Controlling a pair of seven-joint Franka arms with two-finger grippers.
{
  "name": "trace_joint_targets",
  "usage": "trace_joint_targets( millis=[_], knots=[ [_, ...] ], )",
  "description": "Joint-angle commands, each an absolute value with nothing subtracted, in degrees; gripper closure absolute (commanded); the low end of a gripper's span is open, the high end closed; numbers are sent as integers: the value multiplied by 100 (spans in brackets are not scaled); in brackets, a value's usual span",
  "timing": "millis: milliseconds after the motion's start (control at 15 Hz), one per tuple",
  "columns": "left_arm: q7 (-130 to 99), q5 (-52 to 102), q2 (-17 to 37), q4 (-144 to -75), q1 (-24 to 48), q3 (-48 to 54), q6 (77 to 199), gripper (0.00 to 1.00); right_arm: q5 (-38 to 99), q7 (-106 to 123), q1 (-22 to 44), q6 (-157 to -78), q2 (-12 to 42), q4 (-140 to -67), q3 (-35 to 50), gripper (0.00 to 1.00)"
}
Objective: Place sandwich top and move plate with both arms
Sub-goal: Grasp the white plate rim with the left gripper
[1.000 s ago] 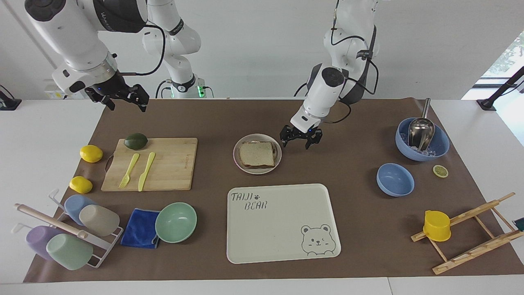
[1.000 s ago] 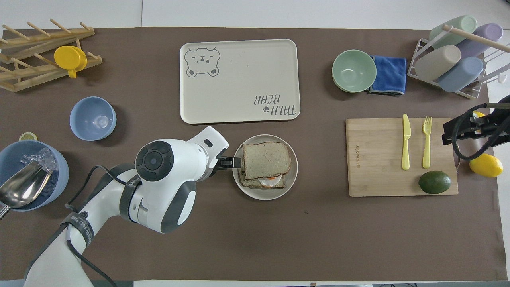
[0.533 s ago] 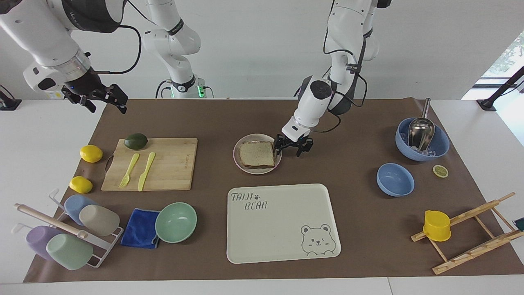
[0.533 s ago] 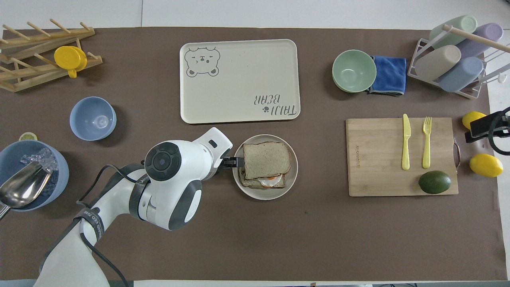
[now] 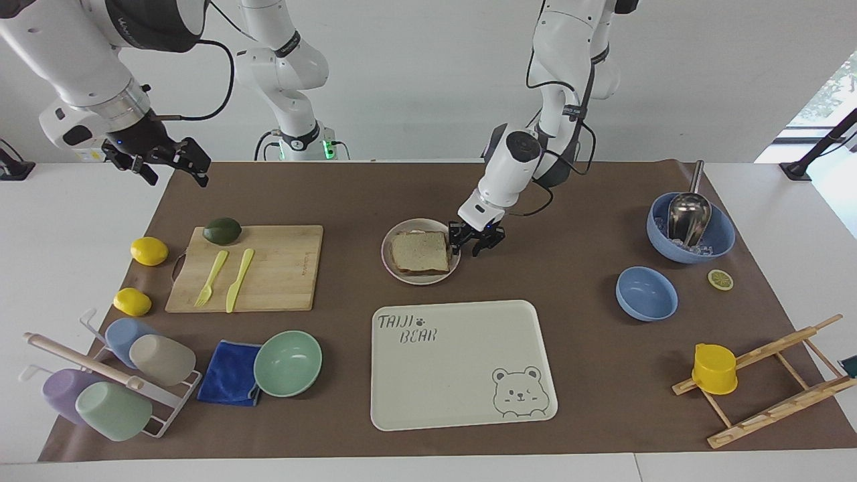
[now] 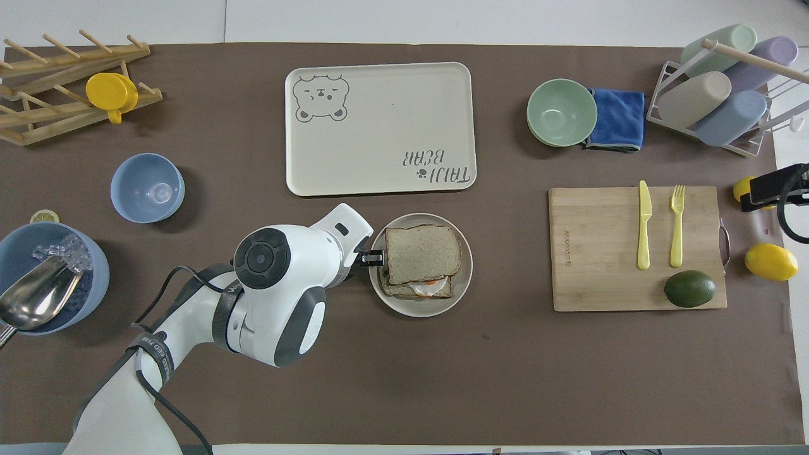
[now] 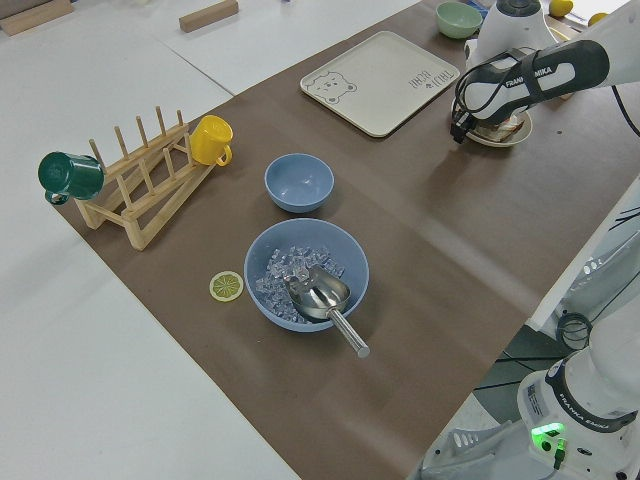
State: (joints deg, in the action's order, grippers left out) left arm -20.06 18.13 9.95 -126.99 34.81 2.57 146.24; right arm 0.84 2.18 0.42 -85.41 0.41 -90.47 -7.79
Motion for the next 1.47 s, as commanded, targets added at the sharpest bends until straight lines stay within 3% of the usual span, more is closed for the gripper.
trace_joint_targets(
  millis=[0,533,733,1400],
  knots=[
    [-1925,1960,1046,-12718,3586,176,14774,55,149,114,18,-8569,-97,-9185,-756,0],
    [-1934,1960,1195,-12691,3639,176,14959,73,158,114,26,-8561,-97,-9185,-747,0],
    [-1934,1960,1195,-12683,3621,176,14933,99,158,114,26,-8561,-97,-9185,-747,0],
    [-1960,2232,1160,-12586,3542,167,14828,100,158,114,26,-8561,-97,-9185,-747,0]
  ],
)
